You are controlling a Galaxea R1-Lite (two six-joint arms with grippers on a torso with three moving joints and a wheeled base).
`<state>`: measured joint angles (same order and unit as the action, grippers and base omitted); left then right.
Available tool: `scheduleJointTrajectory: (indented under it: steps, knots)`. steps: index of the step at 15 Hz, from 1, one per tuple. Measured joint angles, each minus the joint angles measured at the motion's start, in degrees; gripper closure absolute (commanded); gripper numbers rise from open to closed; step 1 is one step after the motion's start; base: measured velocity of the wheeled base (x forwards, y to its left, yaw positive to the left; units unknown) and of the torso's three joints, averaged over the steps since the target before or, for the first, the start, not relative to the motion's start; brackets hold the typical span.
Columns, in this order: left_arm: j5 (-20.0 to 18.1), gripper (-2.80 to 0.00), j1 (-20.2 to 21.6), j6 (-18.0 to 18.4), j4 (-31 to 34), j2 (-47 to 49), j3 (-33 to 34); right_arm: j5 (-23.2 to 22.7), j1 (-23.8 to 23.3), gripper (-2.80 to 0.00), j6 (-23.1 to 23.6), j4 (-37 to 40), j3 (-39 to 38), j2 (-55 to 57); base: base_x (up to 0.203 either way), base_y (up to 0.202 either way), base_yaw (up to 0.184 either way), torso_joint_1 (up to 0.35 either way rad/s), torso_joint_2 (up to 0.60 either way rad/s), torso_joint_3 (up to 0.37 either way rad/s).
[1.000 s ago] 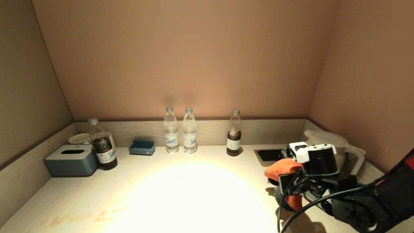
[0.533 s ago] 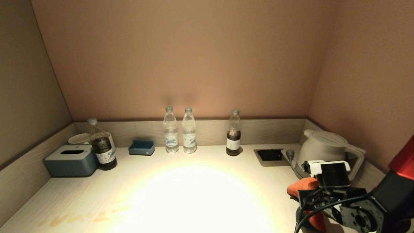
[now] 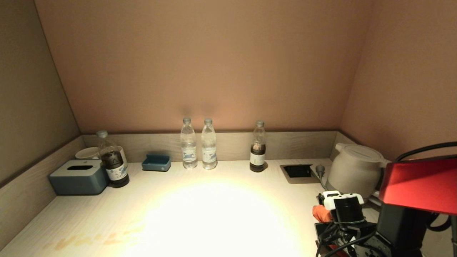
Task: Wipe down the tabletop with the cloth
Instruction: Sweep the stains on the table
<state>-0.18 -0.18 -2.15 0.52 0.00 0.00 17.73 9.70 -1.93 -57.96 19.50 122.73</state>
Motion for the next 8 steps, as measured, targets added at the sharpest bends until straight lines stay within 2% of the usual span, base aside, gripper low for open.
scheduleJointTrajectory:
  steps: [2, 6, 8]
  knots:
    - [0.0, 0.00, 0.0, 0.0, 0.0, 0.0, 0.0, 0.2, 4.0, 0.00, -0.1, -3.4, 0.3, 1.7, 0.000, 0.000, 0.000, 0.000, 0.00, 0.000]
    - [0.0, 0.00, 0.0, 0.0, 0.0, 0.0, 0.0, 1.4, 16.8, 0.00, -0.1, -7.5, 4.1, 4.4, 0.000, 0.000, 0.000, 0.000, 0.00, 0.000]
    - [0.0, 0.00, 0.0, 0.0, 0.0, 0.0, 0.0, 2.5, 20.0, 0.00, 0.1, -8.2, 6.2, 5.3, 0.000, 0.000, 0.000, 0.000, 0.00, 0.000]
